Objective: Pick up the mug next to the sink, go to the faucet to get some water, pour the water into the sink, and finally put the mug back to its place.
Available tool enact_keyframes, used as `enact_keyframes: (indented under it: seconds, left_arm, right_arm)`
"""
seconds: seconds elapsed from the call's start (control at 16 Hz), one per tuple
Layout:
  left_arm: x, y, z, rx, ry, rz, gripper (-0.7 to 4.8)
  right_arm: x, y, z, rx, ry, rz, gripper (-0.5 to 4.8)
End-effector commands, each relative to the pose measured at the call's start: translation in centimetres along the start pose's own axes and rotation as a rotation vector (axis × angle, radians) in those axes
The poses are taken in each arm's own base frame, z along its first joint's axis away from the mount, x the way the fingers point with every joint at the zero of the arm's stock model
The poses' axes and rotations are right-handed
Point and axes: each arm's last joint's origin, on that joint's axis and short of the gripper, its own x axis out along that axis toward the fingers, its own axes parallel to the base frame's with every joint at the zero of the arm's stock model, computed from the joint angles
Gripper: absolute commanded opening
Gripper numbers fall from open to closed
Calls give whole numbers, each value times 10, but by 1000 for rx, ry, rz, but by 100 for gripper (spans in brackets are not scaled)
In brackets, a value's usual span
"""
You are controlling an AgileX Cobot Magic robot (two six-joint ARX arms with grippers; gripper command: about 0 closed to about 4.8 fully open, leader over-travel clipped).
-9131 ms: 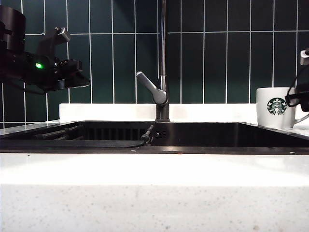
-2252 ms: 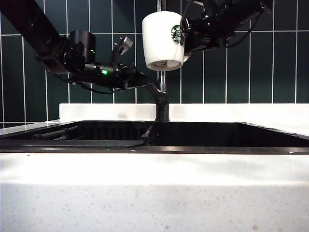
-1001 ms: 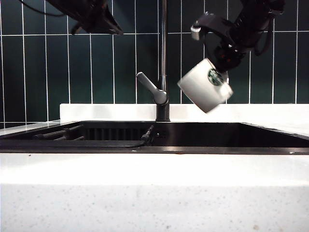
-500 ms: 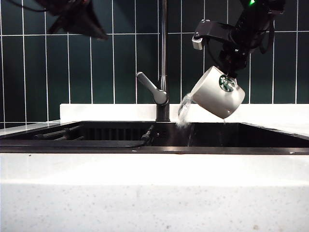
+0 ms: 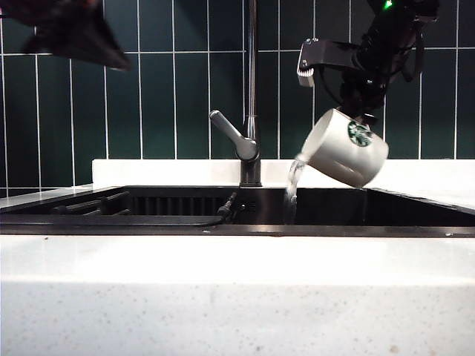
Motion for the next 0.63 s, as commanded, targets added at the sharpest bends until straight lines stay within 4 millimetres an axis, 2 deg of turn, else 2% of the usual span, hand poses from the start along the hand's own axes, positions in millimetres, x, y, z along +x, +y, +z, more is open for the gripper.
enact_keyframes:
  seconds: [0.06, 0.25, 0.5, 0.63]
  left_arm:
    - [-18, -10, -19, 15, -56, 34, -6]
    - [-47, -26, -54, -6, -148, 34, -6]
    - [-77, -43, -90, -11, -236, 52, -6]
    - [-85, -48, -105, -16, -249, 57, -6]
  right_arm:
    - [-7, -14, 4, -105, -39, -91, -1]
    - [-8, -13, 9, -181, -99, -83, -1]
    - [-9, -13, 14, -281, -68, -110, -1]
    - [-9, -11, 18, -284, -62, -108, -1]
